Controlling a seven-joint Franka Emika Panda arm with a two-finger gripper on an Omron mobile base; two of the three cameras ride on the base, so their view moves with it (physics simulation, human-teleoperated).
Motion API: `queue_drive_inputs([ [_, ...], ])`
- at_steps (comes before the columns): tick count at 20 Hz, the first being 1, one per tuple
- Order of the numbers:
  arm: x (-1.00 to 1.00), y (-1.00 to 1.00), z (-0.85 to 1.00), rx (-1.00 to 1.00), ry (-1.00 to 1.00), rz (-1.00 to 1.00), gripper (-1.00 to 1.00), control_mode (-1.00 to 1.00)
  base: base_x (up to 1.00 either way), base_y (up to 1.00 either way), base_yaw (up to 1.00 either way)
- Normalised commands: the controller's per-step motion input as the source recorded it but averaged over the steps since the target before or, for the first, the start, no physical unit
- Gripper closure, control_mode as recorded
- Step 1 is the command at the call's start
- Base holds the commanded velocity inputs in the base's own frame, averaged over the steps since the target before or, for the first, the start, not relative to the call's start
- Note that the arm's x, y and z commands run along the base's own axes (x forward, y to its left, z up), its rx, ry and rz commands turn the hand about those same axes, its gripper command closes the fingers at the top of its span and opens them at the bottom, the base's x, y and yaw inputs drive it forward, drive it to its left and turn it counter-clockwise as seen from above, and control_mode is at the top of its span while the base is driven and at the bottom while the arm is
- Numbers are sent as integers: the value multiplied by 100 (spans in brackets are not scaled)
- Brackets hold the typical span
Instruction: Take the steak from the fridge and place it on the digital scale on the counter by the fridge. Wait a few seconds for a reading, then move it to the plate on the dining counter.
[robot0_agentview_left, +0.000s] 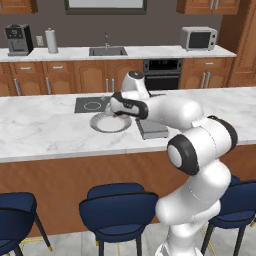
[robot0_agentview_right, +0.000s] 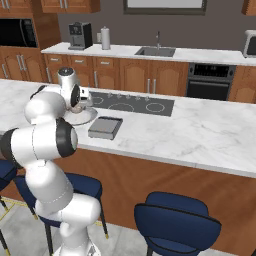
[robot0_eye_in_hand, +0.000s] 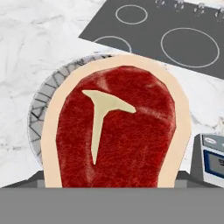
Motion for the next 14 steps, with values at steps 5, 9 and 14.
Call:
queue_drive_inputs([
  [5,2,14,-19,-9,9,0,100,-100,0,0,0],
  [9,0,14,-46,-6,0,0,100,-100,0,0,0],
  [14,0,11,-56,0,0,0,100,-100,0,0,0],
])
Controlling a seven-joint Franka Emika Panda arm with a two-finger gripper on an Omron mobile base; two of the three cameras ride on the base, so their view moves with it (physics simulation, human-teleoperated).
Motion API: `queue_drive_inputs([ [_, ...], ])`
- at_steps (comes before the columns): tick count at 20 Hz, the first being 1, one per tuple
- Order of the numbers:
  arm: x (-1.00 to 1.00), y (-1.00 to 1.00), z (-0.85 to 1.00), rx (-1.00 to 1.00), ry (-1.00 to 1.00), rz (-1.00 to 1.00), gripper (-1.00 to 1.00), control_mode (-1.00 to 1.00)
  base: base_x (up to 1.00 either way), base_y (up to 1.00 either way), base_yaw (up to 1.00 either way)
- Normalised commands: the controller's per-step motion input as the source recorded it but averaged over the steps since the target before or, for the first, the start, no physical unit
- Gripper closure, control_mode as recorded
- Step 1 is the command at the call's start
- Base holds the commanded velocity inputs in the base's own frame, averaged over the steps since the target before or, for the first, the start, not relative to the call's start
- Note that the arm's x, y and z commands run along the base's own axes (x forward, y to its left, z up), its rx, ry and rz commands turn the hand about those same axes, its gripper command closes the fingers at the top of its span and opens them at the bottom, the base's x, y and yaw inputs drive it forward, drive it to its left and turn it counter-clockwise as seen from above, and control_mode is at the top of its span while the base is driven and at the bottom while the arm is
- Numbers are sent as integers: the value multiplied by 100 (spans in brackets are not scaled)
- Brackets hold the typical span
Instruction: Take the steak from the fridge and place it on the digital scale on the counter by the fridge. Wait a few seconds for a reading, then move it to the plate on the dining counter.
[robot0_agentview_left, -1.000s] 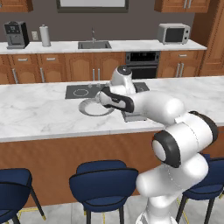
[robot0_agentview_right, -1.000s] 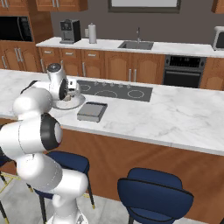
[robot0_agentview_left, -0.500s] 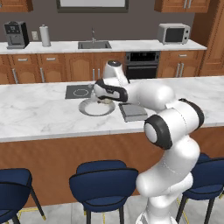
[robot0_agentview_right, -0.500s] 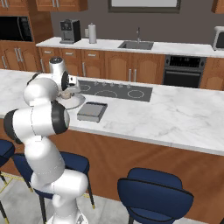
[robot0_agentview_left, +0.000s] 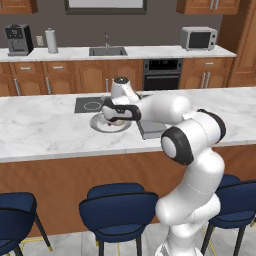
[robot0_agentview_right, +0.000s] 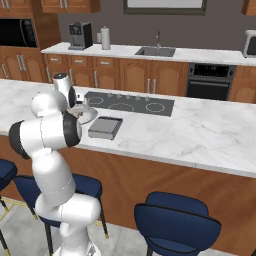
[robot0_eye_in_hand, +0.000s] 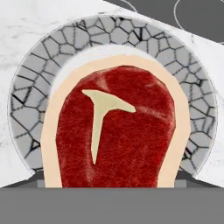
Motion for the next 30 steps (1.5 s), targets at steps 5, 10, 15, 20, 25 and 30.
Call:
queue_drive_inputs([
  [5,0,1,-22,0,0,0,100,-100,0,0,0],
  [10,15,0,0,0,0,0,100,-100,0,0,0],
  [15,32,0,0,0,0,0,100,-100,0,0,0],
  [20,11,1,0,0,0,0,100,-100,0,0,0],
  [25,0,4,0,0,0,0,-100,-100,0,0,0],
  [30,0,0,0,0,0,0,-100,-100,0,0,0],
])
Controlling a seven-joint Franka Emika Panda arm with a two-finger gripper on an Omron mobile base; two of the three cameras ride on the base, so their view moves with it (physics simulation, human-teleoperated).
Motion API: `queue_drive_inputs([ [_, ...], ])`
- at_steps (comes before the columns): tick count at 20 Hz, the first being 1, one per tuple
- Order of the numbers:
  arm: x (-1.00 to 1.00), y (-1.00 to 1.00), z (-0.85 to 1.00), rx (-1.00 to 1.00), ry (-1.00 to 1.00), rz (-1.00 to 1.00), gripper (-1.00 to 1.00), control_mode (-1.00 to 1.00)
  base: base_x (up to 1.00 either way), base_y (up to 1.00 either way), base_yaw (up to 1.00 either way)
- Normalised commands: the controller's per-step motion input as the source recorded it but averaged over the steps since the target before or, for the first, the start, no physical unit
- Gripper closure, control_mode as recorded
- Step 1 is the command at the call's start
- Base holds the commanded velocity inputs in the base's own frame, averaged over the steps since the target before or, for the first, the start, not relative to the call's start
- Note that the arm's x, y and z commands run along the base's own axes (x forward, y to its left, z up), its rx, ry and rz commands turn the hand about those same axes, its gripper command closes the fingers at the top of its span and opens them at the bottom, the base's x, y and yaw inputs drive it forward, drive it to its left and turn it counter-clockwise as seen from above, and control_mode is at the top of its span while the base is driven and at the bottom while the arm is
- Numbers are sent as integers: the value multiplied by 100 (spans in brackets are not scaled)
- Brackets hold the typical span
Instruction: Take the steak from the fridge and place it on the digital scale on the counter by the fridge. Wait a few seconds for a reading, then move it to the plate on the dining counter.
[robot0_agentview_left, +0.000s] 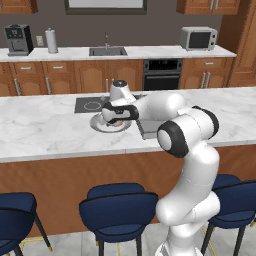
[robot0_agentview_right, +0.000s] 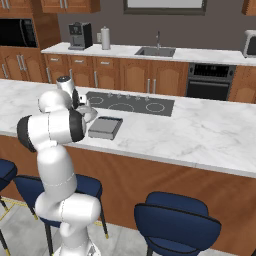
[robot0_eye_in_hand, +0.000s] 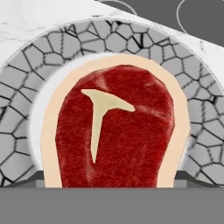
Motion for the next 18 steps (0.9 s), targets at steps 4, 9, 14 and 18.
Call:
queue_drive_inputs([
  [4,0,0,3,0,0,0,-100,-100,0,0,0],
  [9,-20,-6,25,0,0,0,-100,-100,0,0,0],
  [14,-72,-30,44,0,-3,-2,-100,-100,0,0,0],
  [18,-81,-45,43,1,-8,-6,-100,-100,0,0,0],
])
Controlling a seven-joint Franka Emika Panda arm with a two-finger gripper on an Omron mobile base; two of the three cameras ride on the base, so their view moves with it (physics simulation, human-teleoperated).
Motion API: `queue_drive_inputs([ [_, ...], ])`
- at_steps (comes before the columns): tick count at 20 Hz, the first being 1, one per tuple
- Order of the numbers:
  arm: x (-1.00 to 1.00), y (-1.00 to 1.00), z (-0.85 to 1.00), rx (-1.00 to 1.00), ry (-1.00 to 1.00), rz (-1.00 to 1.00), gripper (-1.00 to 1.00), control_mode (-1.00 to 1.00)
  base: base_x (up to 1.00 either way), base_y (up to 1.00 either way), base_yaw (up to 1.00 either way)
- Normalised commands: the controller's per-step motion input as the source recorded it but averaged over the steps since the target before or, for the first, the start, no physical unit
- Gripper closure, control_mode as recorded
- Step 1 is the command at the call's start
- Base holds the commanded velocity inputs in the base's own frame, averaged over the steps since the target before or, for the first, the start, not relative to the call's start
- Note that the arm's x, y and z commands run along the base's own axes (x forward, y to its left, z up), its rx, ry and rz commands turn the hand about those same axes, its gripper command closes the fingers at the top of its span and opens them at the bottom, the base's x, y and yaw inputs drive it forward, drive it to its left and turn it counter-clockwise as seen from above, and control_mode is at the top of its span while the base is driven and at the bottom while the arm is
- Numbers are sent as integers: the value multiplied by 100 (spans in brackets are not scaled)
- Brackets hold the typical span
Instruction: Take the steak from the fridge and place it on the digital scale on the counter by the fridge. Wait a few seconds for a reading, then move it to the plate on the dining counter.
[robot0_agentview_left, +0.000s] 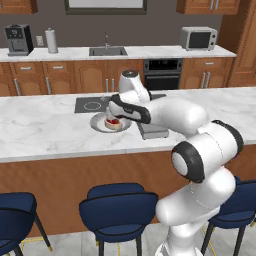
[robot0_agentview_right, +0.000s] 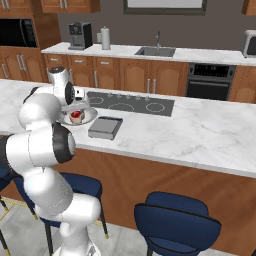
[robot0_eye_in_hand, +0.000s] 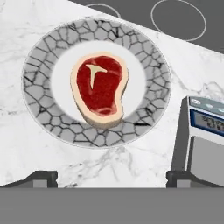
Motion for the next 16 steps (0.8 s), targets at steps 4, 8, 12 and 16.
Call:
queue_drive_inputs([
  [4,-63,-55,35,0,-4,-6,-100,-100,0,0,0],
  [8,-58,-49,30,1,-5,-5,-100,-100,0,0,0],
  [12,-51,-43,32,1,-4,-5,-100,-100,0,0,0],
  [16,-45,-47,31,1,-3,-6,-100,-100,0,0,0],
])
